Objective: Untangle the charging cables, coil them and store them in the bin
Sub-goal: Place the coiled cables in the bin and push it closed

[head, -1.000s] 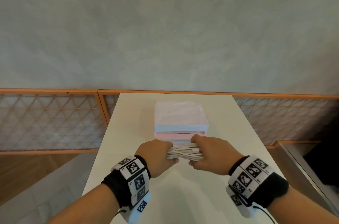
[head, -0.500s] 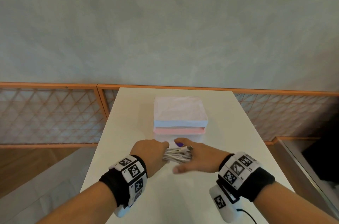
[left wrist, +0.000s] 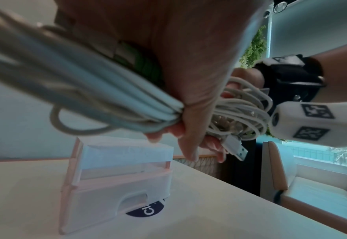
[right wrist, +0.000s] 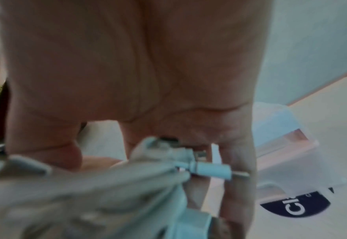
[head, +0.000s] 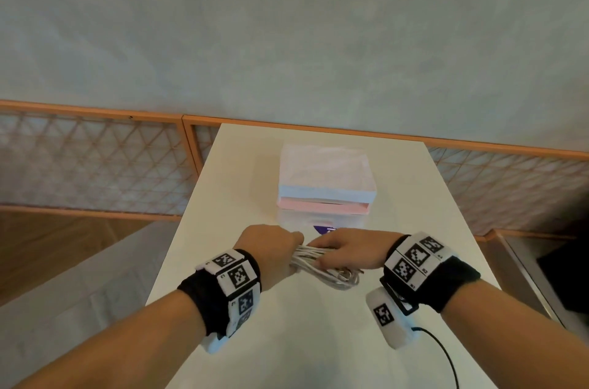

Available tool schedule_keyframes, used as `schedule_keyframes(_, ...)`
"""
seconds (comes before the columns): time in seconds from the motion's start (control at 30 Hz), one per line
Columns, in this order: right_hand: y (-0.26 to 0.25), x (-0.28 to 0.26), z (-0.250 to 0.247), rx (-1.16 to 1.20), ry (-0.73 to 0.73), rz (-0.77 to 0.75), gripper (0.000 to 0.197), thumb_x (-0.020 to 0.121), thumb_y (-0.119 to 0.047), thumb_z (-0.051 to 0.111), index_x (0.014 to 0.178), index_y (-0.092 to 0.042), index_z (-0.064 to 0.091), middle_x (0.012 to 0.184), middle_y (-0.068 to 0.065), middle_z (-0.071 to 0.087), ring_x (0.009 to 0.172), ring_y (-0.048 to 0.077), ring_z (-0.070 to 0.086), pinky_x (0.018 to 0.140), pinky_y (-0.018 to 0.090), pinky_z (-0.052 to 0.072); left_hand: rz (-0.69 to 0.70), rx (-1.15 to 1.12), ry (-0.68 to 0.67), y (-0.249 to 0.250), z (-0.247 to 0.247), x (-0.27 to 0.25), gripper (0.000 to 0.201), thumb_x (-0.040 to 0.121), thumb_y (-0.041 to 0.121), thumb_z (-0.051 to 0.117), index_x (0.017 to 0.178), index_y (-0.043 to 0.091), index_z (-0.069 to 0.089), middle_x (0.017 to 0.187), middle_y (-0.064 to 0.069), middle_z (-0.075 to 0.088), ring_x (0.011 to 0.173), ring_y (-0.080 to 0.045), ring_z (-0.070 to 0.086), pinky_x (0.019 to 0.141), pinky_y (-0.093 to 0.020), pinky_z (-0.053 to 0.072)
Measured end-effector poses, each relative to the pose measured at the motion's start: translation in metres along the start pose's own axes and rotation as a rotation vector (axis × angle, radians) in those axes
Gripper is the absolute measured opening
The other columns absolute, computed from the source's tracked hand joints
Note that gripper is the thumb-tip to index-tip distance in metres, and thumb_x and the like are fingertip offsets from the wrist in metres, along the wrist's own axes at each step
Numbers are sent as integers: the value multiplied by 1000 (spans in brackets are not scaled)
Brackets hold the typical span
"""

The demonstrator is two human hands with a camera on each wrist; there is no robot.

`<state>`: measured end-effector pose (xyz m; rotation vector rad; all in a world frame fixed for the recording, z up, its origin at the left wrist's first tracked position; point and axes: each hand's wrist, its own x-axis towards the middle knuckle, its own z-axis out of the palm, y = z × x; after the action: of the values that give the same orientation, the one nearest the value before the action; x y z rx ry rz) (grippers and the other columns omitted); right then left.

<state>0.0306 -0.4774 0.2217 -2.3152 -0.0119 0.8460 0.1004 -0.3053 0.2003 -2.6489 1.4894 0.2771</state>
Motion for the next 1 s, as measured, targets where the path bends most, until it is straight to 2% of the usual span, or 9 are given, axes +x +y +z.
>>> schedule_keyframes(0.1,-3,1,6,-88,-14,-39,14,91,-32,45,99,-32,57,78,-15,55,73,5,51,70,21,39,34,-82,-61,0,4,-1,28,83,46,57,96,22,50,90,-2,64,79,-25,56,64,-30,35)
schedule_keyframes(0.2,1,8,19,-209,70,-121,18,95,-24,43,101,-20,59,86,-4,60,75,13,52,66,21,40,33,-248,-161,-9,14,-1,31,78,49,63,90,23,50,88,-1,65,81,-24,58,67,-31,40)
schedule_keyframes(0.33,16,19,33,-269,254,-186,27,98,-30,37,102,-22,62,94,1,67,79,13,56,75,30,45,5,-306,-236,-17,25,5,32,79,49,63,89,21,53,68,8,53,72,-20,54,67,-31,42)
schedule_keyframes(0.4,23,29,39,-220,325,-182,29,98,-32,37,105,-22,63,98,-1,68,82,12,55,78,28,44,-19,-270,-267,-21,33,10,33,81,50,61,91,20,53,72,6,53,73,-20,54,67,-30,40)
schedule_keyframes(0.53,43,58,41,290,508,-7,39,96,-41,40,110,-14,64,102,-1,66,97,19,61,91,34,46,-125,-253,-309,-34,58,18,31,85,51,56,92,22,48,84,2,56,77,-22,54,67,-31,40)
schedule_keyframes(0.6,57,77,39,402,598,88,41,95,-42,41,108,-11,64,100,1,65,96,23,62,91,39,46,-181,-272,-313,-42,71,21,32,85,52,55,96,22,49,86,2,56,79,-23,56,69,-32,44)
schedule_keyframes(0.7,76,105,36,570,679,225,39,93,-43,45,102,-8,62,101,7,64,89,24,61,85,39,47,-247,-291,-308,-52,90,22,30,87,51,54,91,24,45,84,2,55,78,-23,55,67,-31,41)
schedule_keyframes(0.87,98,138,29,1121,688,376,29,92,-40,51,86,-12,58,101,7,59,85,21,57,77,33,49,-333,-314,-320,-63,123,26,33,85,51,55,92,23,40,87,-1,56,78,-25,55,67,-30,42)
schedule_keyframes(1.0,105,157,35,1685,755,351,31,86,-38,61,83,-8,56,86,7,59,74,20,57,65,29,52,-364,-349,-343,-69,147,31,46,80,54,61,105,19,44,94,-5,61,80,-26,57,70,-32,46)
